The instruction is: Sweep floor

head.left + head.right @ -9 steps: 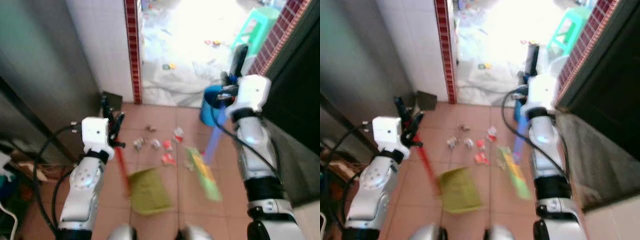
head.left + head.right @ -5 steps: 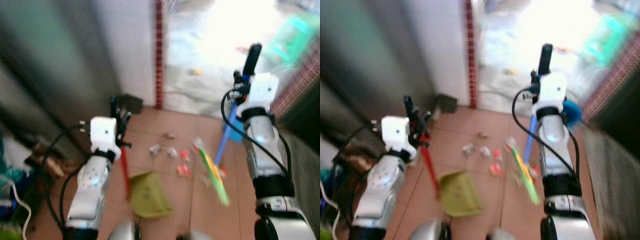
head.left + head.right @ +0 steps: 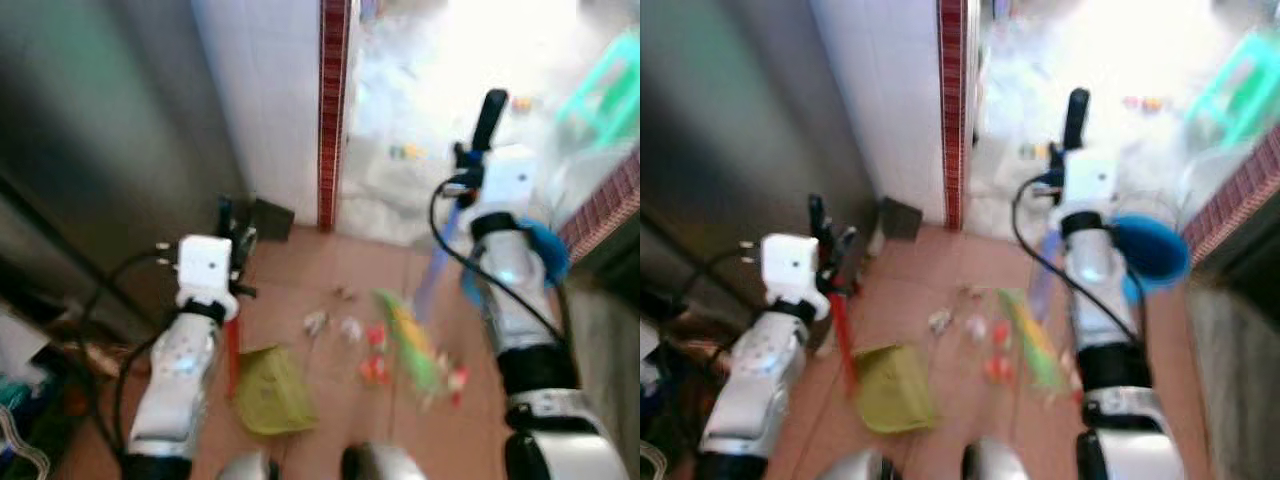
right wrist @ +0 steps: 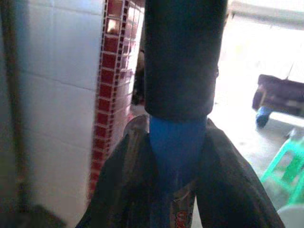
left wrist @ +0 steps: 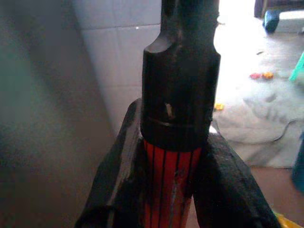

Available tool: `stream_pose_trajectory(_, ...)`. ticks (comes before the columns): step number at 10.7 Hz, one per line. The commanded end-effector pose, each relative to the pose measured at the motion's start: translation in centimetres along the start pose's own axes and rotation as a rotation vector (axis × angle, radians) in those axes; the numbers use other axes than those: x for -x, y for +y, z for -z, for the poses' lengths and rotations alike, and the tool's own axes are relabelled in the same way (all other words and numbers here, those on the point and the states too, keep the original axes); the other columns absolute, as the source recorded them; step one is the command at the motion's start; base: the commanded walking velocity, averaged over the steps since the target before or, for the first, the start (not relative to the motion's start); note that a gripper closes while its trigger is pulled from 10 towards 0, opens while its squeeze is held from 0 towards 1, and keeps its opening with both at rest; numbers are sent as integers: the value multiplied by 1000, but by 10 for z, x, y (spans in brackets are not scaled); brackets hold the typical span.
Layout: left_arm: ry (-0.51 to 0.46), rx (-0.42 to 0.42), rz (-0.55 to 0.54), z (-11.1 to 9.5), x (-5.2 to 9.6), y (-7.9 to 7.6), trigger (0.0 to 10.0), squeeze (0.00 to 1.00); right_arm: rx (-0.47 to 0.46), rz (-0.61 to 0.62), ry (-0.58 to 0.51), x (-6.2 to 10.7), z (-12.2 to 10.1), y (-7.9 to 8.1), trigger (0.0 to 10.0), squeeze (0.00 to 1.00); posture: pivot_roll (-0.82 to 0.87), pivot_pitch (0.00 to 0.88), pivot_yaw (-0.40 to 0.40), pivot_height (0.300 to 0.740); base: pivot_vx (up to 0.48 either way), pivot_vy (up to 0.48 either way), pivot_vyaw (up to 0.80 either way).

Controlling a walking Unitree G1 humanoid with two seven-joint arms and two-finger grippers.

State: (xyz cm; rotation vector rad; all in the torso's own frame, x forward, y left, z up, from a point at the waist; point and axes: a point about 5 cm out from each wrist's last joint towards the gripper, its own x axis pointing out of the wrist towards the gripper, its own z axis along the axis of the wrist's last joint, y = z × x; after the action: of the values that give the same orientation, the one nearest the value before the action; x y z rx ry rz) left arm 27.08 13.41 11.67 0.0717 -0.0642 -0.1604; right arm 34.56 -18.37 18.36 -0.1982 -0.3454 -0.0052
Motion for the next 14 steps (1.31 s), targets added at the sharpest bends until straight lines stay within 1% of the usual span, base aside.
stream_pose_trajectory(1, -29, 1, 6, -7, -1, 1, 10000, 0, -6, -25, -78, -7, -16, 9, 10000, 0, -15, 101, -6, 740, 0, -465, 0)
stream_pose_trajectory(2, -16, 31, 10, -5, 0, -1, 10000, 0, -6, -31, -70, -6, -14, 12, 10000, 0, -14, 99, -7, 740, 0, 0, 0)
stream_pose_trajectory(5, 5, 27, -27, -1, 1, 2, 10000, 0, -25, -43, -41, -3, -6, 22, 10000, 0, -10, 83, -8, 740, 0, 0, 0)
stream_pose_trajectory(6, 5, 27, -24, -1, 0, 2, 10000, 0, -31, -51, -32, -1, -4, 25, 10000, 0, -10, 81, -10, 740, 0, 0, 0)
stream_pose_trajectory(7, -9, 9, -21, -3, 0, 1, 10000, 0, -26, -53, -28, 1, -2, 27, 10000, 0, -10, 80, -9, 740, 0, 0, 0)
stream_pose_trajectory(11, 16, -18, -16, 0, -2, 2, 10000, 0, 21, 6, 17, 0, 5, 14, 10000, 0, -13, 75, -5, 740, 0, 0, 0)
stream_pose_trajectory(12, 64, -34, -15, 10, -5, 5, 10000, 0, 35, 31, 27, 2, 7, 10, 10000, 0, -12, 84, -7, 740, 0, 0, 0)
stream_pose_trajectory(13, 68, -28, -11, 11, -4, 5, 10000, 0, 47, 32, 34, 3, 7, 9, 10000, 0, -15, 95, -12, 740, 0, 0, 0)
stream_pose_trajectory(14, 68, -24, 3, 15, -2, 2, 10000, 0, 46, 24, 76, 8, 15, 9, 10000, 0, -19, 116, -24, 740, 0, 0, 0)
